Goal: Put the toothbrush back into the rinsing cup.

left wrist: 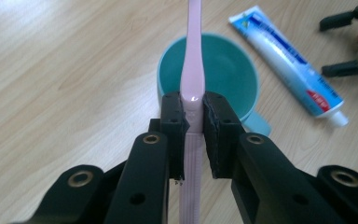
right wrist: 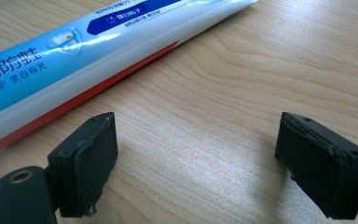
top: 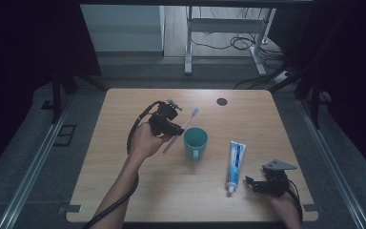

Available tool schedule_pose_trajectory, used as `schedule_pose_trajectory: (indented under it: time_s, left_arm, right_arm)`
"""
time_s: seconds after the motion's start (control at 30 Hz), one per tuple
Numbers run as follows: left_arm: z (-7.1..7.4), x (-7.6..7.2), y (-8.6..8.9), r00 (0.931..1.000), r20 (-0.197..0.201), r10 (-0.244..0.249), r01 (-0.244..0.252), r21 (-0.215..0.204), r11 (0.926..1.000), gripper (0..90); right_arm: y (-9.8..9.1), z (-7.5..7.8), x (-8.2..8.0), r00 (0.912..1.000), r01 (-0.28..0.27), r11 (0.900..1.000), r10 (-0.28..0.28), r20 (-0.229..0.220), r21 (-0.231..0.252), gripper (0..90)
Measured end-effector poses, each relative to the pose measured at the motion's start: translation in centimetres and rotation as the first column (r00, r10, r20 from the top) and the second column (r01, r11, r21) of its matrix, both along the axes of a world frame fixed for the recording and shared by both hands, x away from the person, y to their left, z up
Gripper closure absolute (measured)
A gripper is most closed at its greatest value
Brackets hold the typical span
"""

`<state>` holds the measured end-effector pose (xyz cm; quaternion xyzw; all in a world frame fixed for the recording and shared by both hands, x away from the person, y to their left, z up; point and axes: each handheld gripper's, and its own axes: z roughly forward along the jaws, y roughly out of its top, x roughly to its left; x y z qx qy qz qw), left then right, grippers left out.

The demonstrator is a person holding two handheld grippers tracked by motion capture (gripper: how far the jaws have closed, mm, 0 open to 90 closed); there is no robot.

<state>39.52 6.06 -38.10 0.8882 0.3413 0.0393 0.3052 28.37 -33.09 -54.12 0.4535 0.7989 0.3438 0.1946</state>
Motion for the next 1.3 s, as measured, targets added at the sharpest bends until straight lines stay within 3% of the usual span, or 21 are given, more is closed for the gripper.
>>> schedule_pose_trajectory:
  time_s: [0.43,0.87,1.3]
  left_arm:
    - [0.8,0.4,-1.2,0.9992,0.040,-0.005,0.008,-0.065,0.9978,79.1]
    - [1.1,1.0,-2.4,0.9963,0.085,0.016,-0.004,-0.150,0.9886,79.1]
    - [0.4,1.7,-4.1,0.9911,0.129,0.030,-0.004,-0.195,0.9809,79.1]
  right_arm:
    - [0.0,0.0,0.0,1.0000,0.000,1.0000,0.000,0.001,-0.001,12.9]
    - [0.0,0.0,0.0,1.0000,0.000,1.0000,0.000,0.001,0.000,12.9]
    - [0.0,0.0,0.0,1.0000,0.000,1.0000,0.000,-0.001,0.001,12.9]
